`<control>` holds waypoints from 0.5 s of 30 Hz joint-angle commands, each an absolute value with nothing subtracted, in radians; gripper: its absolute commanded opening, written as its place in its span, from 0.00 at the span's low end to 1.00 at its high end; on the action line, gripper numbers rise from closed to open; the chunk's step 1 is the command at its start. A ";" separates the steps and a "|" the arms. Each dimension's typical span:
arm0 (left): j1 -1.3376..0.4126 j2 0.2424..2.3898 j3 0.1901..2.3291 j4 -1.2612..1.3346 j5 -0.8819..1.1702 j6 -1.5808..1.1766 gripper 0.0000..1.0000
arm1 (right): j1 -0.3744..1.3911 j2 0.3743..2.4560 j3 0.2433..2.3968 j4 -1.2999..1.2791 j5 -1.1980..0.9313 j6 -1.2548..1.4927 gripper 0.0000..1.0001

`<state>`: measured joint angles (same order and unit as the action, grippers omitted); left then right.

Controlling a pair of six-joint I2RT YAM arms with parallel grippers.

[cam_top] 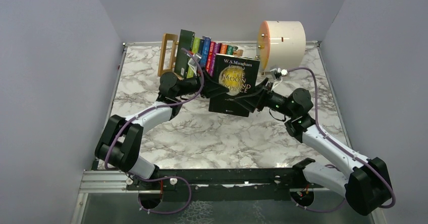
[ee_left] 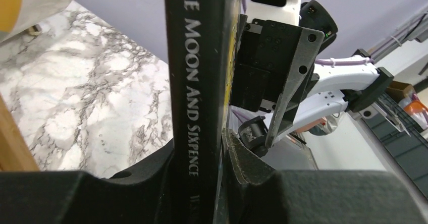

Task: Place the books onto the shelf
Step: Pick up the book from the center of the board.

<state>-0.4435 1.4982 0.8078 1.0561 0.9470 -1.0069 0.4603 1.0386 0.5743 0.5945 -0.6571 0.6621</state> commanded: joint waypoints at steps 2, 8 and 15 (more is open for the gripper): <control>-0.388 1.414 0.817 1.035 0.892 -0.976 0.00 | 0.440 0.980 0.590 0.488 -0.528 0.583 0.53; -0.350 1.406 0.832 1.020 0.896 -0.979 0.00 | 0.429 0.945 0.595 0.425 -0.474 0.553 0.54; -0.293 1.380 0.865 0.963 0.886 -0.959 0.00 | 0.413 0.895 0.598 0.323 -0.388 0.524 0.55</control>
<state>-0.3264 1.4460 0.8055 0.9417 0.9314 -0.9787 0.4206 0.9318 0.5743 0.4019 -0.4835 0.5640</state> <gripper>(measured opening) 0.165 0.549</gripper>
